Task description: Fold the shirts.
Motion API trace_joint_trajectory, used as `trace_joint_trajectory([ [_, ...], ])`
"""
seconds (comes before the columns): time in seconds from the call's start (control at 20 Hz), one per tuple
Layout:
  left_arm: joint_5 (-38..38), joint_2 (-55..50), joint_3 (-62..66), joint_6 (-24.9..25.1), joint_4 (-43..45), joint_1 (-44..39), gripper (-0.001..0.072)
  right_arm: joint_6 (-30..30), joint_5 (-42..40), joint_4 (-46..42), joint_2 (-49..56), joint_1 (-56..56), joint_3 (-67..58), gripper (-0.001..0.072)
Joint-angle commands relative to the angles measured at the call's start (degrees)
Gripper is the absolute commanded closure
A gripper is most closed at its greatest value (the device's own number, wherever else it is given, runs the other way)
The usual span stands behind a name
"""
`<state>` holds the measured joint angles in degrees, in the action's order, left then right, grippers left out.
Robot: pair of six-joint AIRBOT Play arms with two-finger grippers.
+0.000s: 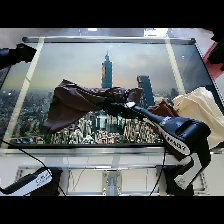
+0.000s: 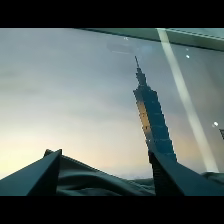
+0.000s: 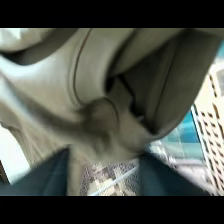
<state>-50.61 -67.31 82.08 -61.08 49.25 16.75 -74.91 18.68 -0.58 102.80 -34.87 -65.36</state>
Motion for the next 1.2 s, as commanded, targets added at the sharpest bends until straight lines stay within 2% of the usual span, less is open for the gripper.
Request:
trace_joint_trajectory([
  [0.0, 0.1, 0.0, 0.0, 0.0, 2.9, 0.0, 0.0086, 4.5, 1.2, 0.7, 1.7, 0.4, -4.7, 0.067],
  [0.05, 0.2, 0.0, 0.0, 0.0, 4.0, 0.1, 0.0087, 8.2, 1.6, 0.6, 1.4, 0.9, -6.2, 0.0683],
  [0.1, 0.7, 0.0, 0.0, -0.2, 4.9, 0.5, 0.0119, 10.6, 1.7, 0.3, 0.7, 1.5, -7.4, 0.0684],
  [0.2, 1.1, 0.1, 0.0, -1.3, 5.0, 3.5, 0.0146, 12.1, 2.0, -4.2, -1.7, 3.2, -9.6, 0.0684],
  [0.35, -5.2, 0.1, -2.1, -5.0, 5.8, 12.1, 0.0155, 11.1, 2.7, -15.7, -8.0, 6.3, -10.2, 0.0685],
  [0.4, -8.4, 0.1, -4.9, -5.4, 6.6, 15.4, 0.0196, 9.4, 3.9, -18.5, -9.8, 7.4, -10.2, 0.0685],
  [0.45, -11.3, 0.0, -8.4, -5.4, 6.6, 18.2, 0.0228, 8.0, 5.5, -21.5, -11.3, 8.5, -10.2, 0.0684],
  [0.55, -16.2, 0.0, -17.4, -5.4, 5.4, 22.7, 0.0228, 5.0, 8.4, -27.5, -13.0, 10.3, -10.2, 0.0684],
  [0.6, -16.9, 0.0, -22.0, -2.8, 4.3, 23.4, 0.0229, 3.3, 9.2, -30.5, -13.3, 10.9, -10.3, 0.0684],
  [0.7, -17.2, -0.7, -28.7, 2.5, 0.9, 22.2, 0.0228, 1.7, 9.5, -34.4, -13.5, 11.7, -10.3, 0.0684],
  [0.75, -17.3, -1.3, -31.0, 3.5, 0.3, 20.8, 0.0227, 1.1, 9.6, -35.6, -13.5, 12.1, -10.3, 0.0685],
  [0.9, -15.4, -3.5, -34.9, -0.3, 2.1, 16.5, 0.0203, 1.1, 9.8, -36.7, -13.9, 12.8, -10.3, 0.0684],
  [1.05, -8.3, -4.3, -35.0, -1.1, 5.9, 13.6, 0.0121, 1.0, 11.2, -39.5, -15.7, 13.7, -10.4, 0.0684],
  [1.15, -6.3, -4.3, -35.0, -2.4, 9.2, 13.2, 0.0121, 0.9, 11.6, -40.3, -17.7, 14.8, -10.4, 0.0684],
])
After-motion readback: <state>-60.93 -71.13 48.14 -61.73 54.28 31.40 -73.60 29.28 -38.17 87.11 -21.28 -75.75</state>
